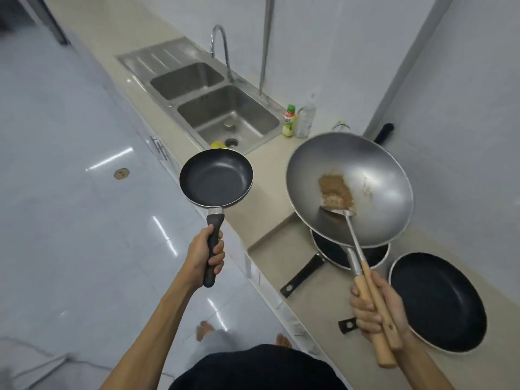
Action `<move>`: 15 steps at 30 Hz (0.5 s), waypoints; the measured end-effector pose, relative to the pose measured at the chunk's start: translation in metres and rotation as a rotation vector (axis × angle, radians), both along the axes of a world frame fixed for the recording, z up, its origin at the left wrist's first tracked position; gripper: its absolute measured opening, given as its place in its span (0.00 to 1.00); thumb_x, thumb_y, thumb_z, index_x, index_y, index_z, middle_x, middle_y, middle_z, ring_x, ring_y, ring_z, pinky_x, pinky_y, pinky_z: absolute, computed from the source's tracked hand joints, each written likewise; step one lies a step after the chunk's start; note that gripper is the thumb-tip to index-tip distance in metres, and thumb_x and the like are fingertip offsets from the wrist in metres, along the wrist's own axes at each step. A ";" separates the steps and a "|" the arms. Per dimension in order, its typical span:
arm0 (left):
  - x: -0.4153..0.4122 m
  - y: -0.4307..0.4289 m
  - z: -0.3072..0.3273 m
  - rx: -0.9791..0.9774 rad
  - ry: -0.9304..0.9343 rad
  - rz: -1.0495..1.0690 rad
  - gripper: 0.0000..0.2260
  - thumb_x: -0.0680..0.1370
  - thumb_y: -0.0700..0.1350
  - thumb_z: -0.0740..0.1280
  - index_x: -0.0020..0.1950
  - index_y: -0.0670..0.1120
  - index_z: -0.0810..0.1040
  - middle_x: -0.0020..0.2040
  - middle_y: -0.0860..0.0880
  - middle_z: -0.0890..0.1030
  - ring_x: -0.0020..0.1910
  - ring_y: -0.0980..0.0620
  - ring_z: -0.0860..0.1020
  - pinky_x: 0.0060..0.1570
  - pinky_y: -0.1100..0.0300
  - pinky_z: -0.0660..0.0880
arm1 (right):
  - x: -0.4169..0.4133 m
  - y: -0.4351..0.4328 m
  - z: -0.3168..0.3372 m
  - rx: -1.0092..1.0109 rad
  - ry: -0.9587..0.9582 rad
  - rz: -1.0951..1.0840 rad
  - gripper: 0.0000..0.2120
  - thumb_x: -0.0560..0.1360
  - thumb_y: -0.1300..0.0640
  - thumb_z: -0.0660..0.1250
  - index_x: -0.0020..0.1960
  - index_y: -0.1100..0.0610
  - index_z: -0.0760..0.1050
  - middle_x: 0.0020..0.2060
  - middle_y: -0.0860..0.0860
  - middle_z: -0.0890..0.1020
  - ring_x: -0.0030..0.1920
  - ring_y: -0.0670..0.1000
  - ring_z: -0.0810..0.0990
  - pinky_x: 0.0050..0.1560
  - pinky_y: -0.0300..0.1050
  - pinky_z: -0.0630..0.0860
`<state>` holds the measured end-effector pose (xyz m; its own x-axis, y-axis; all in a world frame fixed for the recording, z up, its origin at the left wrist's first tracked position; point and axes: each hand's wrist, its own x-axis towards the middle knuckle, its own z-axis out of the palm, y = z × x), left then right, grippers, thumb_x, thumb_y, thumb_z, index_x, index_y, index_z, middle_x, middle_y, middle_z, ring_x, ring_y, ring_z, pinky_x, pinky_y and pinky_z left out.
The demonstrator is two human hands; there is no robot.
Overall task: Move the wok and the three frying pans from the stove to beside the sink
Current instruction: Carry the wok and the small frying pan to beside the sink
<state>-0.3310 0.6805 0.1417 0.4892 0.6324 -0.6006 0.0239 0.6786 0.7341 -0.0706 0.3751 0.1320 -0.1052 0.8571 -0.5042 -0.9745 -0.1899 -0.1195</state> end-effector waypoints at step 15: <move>-0.136 0.326 0.015 0.075 0.019 0.087 0.14 0.83 0.52 0.55 0.43 0.45 0.70 0.25 0.51 0.64 0.17 0.54 0.60 0.17 0.65 0.62 | -0.091 0.350 -0.001 0.238 0.001 0.188 0.26 0.78 0.42 0.59 0.51 0.67 0.76 0.32 0.53 0.65 0.25 0.51 0.65 0.25 0.43 0.66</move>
<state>-0.4674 1.0060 0.1568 0.4195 0.7156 -0.5584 -0.0180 0.6216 0.7831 -0.1615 0.7255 0.1308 -0.2740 0.9165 -0.2914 -0.9250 -0.3341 -0.1812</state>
